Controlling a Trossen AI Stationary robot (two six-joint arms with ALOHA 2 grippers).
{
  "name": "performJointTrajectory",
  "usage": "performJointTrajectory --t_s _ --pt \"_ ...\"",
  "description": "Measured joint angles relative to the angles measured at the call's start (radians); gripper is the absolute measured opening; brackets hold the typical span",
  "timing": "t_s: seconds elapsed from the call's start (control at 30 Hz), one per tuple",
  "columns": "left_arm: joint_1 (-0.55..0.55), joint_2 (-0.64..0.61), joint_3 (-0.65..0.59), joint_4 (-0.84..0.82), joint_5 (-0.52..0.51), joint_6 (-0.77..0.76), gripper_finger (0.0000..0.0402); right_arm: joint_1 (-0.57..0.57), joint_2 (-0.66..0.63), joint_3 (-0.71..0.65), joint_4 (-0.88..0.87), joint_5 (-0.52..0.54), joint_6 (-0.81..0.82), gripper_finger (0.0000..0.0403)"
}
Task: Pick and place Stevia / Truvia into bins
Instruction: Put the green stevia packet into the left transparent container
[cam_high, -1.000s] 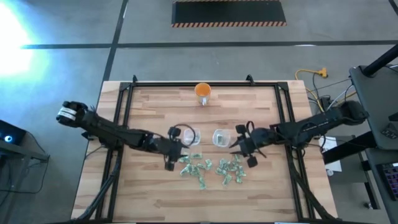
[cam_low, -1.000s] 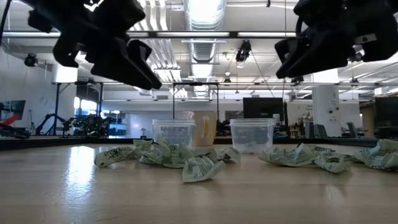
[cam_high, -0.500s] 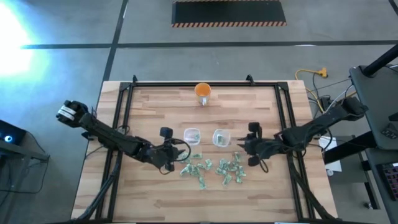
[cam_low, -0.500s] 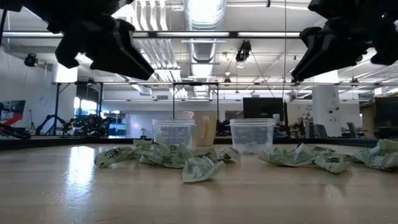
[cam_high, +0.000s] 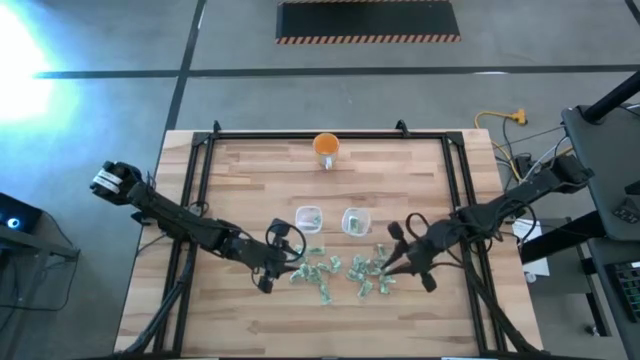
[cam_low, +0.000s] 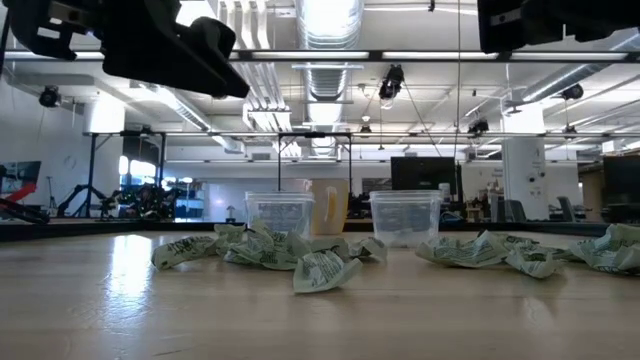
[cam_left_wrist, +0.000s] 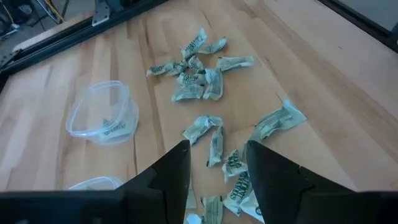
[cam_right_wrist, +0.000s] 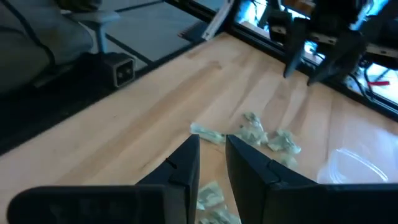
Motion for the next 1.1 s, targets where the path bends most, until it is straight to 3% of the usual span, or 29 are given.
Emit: performJointTrajectory --t_s 0.17,0.33,0.43,0.83,1.1 --pt "0.0 0.0 0.0 -0.015 -0.053 0.001 0.0141 0.0 -0.005 -0.006 -0.01 0.033 0.053 0.0068" --pt "0.0 0.0 0.0 -0.137 -0.231 -0.065 0.0141 0.0 -0.03 0.024 -0.305 0.341 0.289 0.0064" --pt "0.0 0.0 0.0 -0.22 -0.251 -0.154 0.0141 0.0 -0.043 0.039 -0.492 0.447 0.461 0.0063" --pt "0.0 0.08 0.0 -0.174 -0.111 -0.234 0.0141 0.0 -0.034 0.036 -0.467 0.432 0.468 0.0075" --pt "0.007 0.153 0.004 -0.135 -0.107 -0.244 0.0141 0.0 -0.034 0.036 -0.451 0.432 0.441 0.0068"
